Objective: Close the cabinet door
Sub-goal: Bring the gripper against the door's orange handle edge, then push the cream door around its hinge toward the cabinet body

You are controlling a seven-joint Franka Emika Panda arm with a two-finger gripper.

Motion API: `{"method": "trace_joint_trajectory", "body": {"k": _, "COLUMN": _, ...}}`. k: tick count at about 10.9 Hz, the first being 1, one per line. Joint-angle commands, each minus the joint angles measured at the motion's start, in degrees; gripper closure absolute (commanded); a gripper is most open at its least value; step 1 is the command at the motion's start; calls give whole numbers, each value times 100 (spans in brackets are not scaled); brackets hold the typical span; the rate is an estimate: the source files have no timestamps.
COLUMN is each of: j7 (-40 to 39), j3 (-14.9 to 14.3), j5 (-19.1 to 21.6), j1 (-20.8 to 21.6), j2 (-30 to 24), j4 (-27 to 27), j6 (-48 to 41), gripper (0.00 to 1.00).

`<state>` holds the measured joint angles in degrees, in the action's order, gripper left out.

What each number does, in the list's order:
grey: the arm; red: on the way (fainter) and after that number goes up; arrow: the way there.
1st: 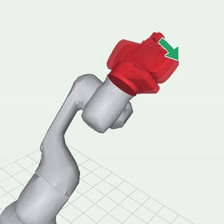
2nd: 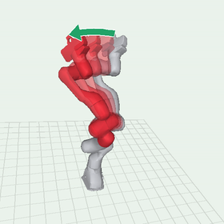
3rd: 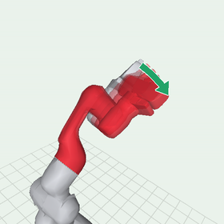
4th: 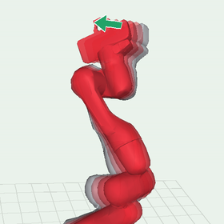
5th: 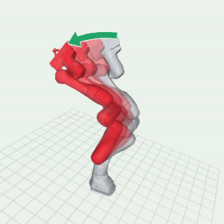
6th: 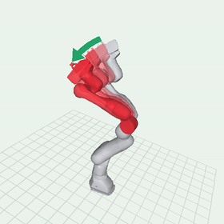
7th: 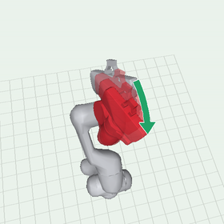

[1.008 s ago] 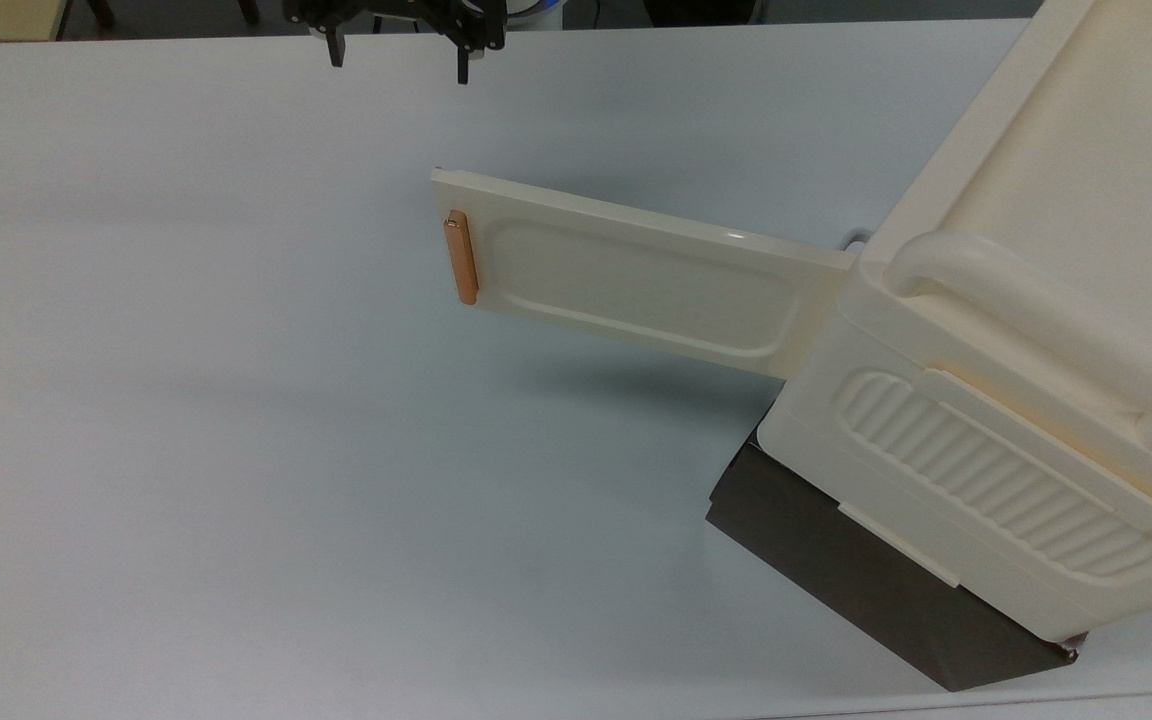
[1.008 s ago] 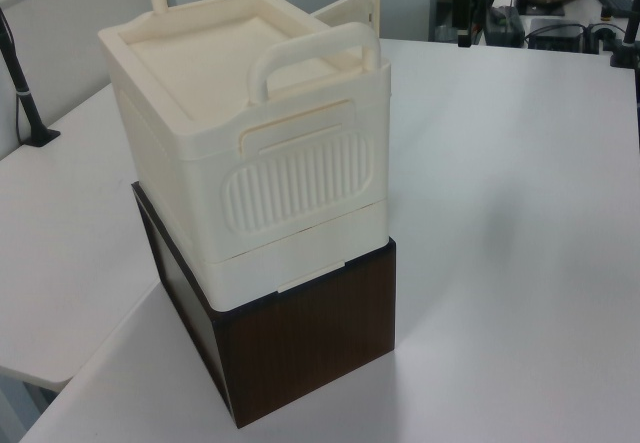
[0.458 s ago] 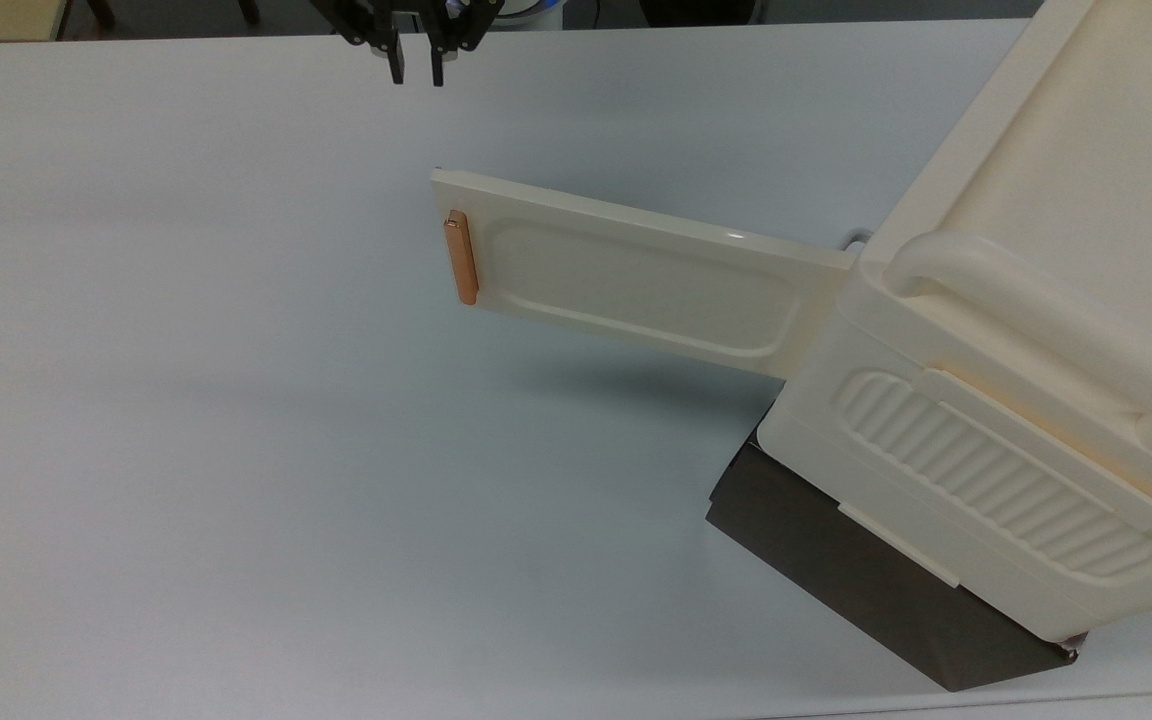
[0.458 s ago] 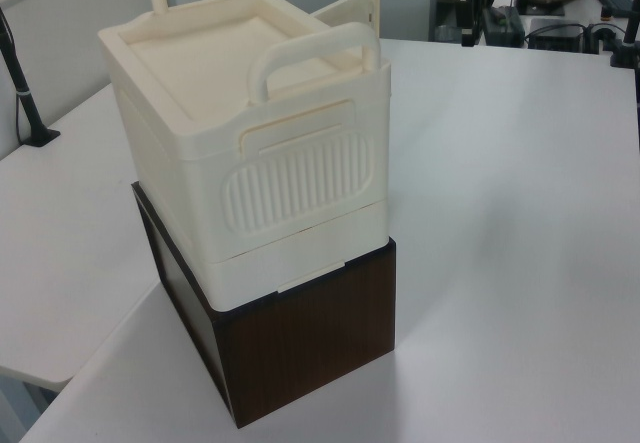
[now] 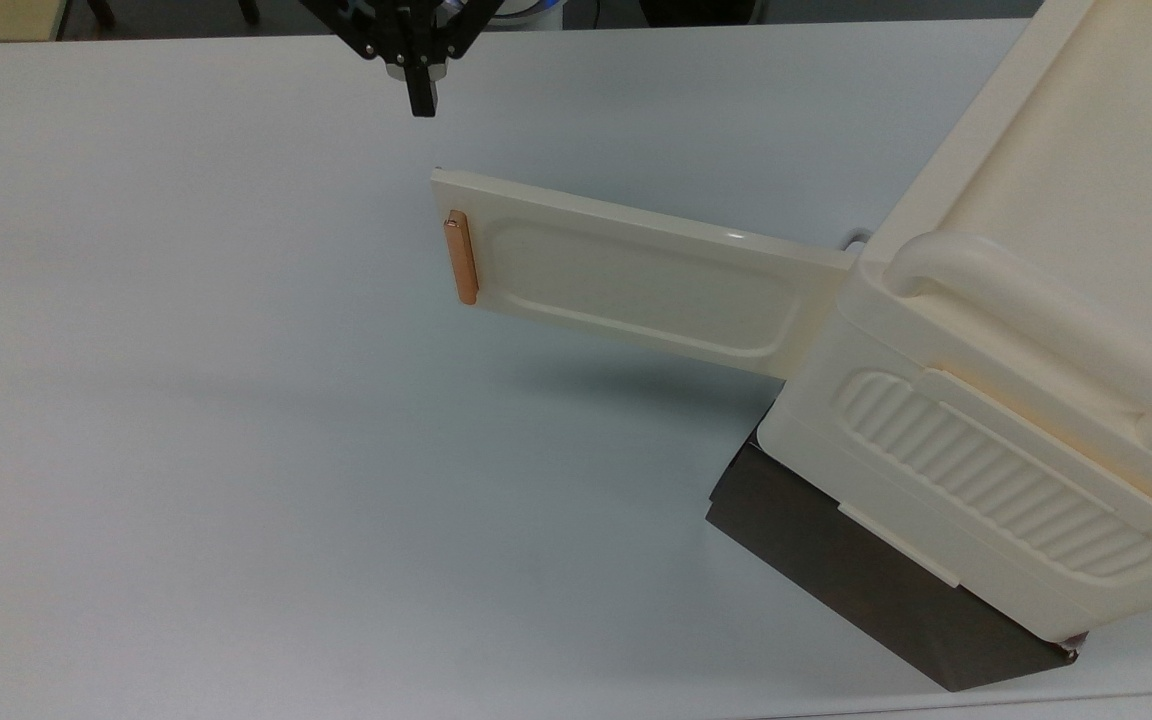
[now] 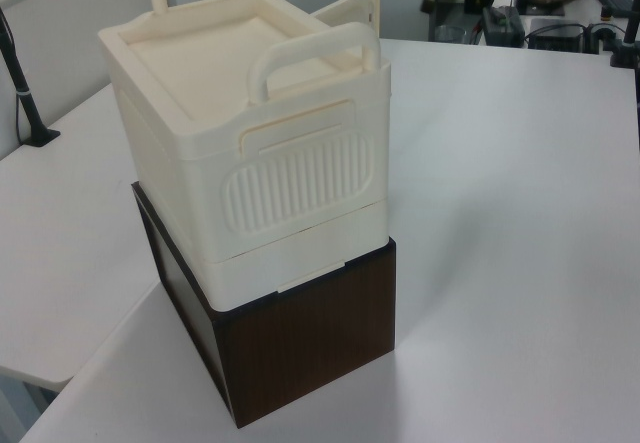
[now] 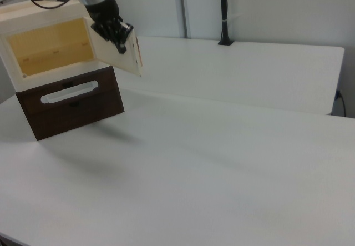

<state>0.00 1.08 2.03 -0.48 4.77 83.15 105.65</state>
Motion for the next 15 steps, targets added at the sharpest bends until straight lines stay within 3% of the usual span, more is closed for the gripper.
{"method": "trace_joint_trajectory", "body": {"k": 1, "j7": -71, "j3": -3, "j5": 262, "j1": 30, "j2": -37, "j4": -62, "j6": 1407, "gripper": 100}}
{"method": "trace_joint_trajectory", "body": {"k": 5, "j7": 210, "j3": 23, "j5": 281, "j1": 39, "j2": 287, "j4": -62, "j6": 2958, "gripper": 100}}
{"method": "trace_joint_trajectory", "body": {"k": 8, "j7": 219, "j3": 67, "j5": 307, "j1": 188, "j2": 481, "j4": -19, "j6": 3102, "gripper": 100}}
{"method": "trace_joint_trajectory", "body": {"k": 10, "j7": 246, "j3": 67, "j5": 325, "j1": 285, "j2": 455, "j4": -1, "j6": 2988, "gripper": 100}}
{"method": "trace_joint_trajectory", "body": {"k": 15, "j7": -35, "j3": 94, "j5": 534, "j1": 329, "j2": 192, "j4": -45, "j6": 1328, "gripper": 100}}
